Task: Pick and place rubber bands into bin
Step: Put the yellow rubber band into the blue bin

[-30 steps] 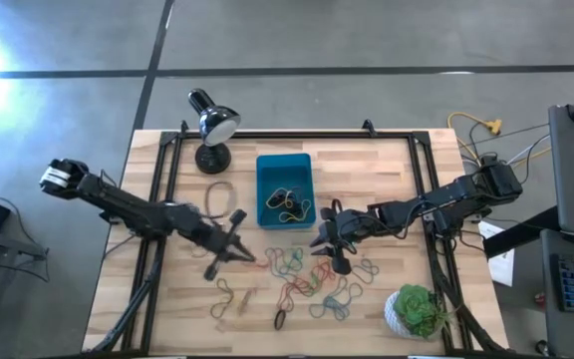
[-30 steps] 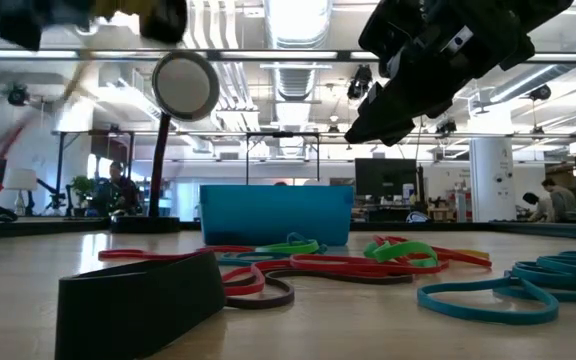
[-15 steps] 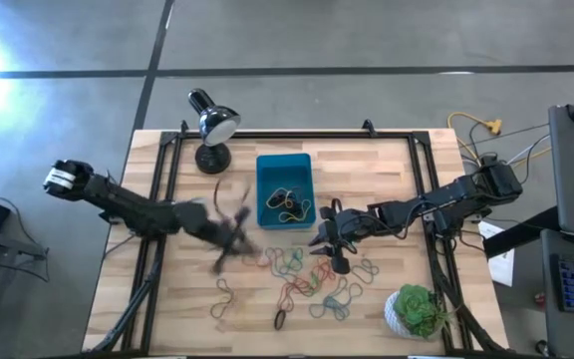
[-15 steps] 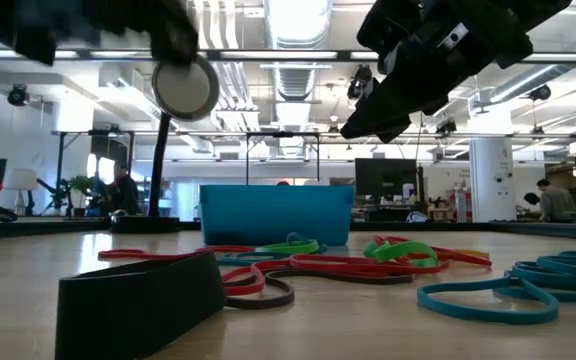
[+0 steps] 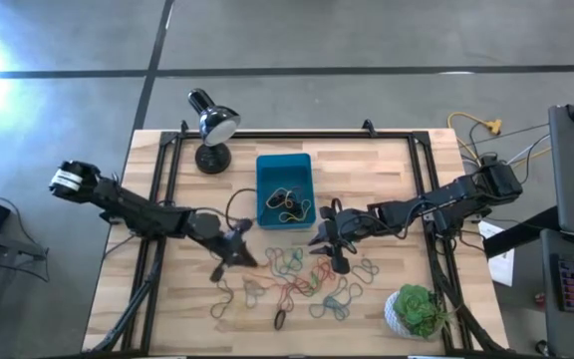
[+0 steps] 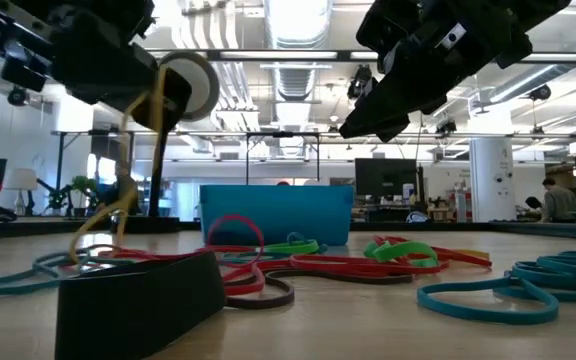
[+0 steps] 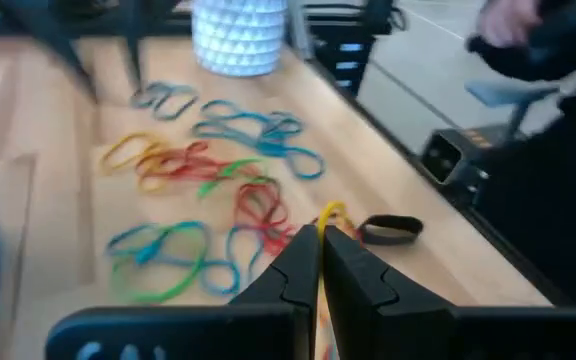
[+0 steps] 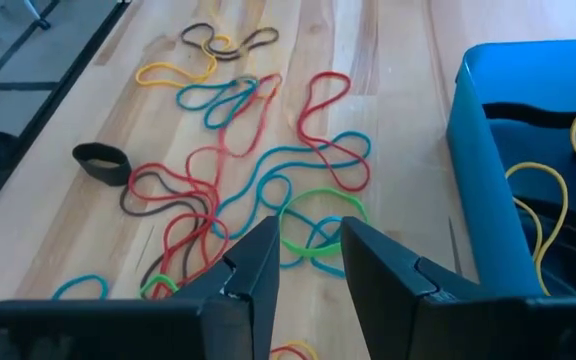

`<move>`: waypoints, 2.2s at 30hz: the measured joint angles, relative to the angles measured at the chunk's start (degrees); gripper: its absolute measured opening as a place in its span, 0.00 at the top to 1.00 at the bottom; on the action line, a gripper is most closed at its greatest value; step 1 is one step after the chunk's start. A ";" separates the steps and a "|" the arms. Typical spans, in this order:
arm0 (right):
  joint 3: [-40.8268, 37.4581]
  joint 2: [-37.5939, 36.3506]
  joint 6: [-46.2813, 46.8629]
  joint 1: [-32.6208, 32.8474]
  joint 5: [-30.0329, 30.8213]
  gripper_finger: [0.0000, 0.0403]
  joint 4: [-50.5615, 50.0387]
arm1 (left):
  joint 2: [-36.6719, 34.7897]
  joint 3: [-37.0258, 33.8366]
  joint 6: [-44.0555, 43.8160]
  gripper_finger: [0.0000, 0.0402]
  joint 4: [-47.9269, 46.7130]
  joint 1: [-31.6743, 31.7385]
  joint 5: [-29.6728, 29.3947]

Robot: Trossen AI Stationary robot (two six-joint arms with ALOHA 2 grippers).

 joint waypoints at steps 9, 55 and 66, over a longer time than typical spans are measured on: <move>0.02 0.02 -0.12 0.02 -0.38 0.74 1.95 | 3.01 0.62 1.41 1.00 6.14 0.65 -1.11; 12.19 24.17 -2.12 0.04 -7.72 0.49 18.86 | 6.34 0.73 13.78 1.00 35.63 0.39 -6.61; 13.77 24.24 -3.77 0.04 -7.58 0.49 18.84 | 6.30 0.60 13.87 1.00 37.66 0.39 -5.48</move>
